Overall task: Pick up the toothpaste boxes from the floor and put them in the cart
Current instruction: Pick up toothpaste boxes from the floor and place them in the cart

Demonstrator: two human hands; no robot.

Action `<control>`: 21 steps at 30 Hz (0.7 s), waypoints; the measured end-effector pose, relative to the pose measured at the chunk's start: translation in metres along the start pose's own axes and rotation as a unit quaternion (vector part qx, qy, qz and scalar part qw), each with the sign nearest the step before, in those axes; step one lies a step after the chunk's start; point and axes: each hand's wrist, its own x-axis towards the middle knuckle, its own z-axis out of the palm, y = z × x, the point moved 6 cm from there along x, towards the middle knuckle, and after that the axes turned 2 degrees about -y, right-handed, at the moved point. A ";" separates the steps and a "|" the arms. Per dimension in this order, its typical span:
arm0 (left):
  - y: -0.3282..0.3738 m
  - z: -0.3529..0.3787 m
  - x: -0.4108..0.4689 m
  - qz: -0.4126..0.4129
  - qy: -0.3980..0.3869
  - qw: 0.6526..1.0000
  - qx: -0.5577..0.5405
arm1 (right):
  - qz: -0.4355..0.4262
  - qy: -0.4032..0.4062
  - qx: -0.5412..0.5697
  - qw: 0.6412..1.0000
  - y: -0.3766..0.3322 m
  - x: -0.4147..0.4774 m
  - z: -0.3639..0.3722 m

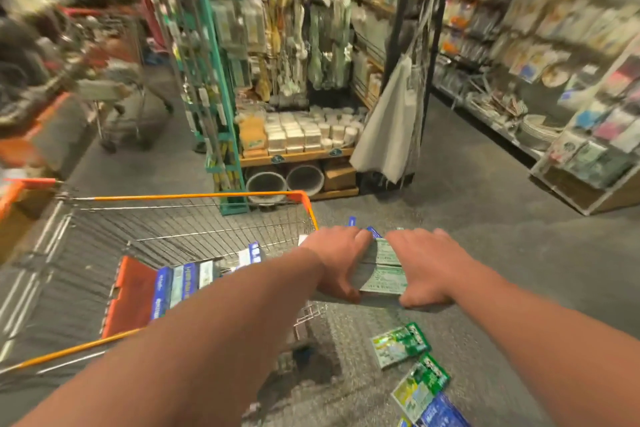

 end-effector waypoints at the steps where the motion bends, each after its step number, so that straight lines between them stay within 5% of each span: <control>1: -0.008 -0.009 -0.008 0.000 0.010 1.000 0.013 | -0.001 0.012 0.002 1.000 -0.009 0.002 -0.009; 10: -0.112 -0.038 -0.028 0.003 0.004 0.999 0.032 | 0.011 0.046 0.003 0.999 -0.070 0.081 -0.054; 21: -0.300 0.046 0.040 0.107 -0.065 0.988 0.095 | 0.178 0.003 0.107 0.978 -0.152 0.253 0.001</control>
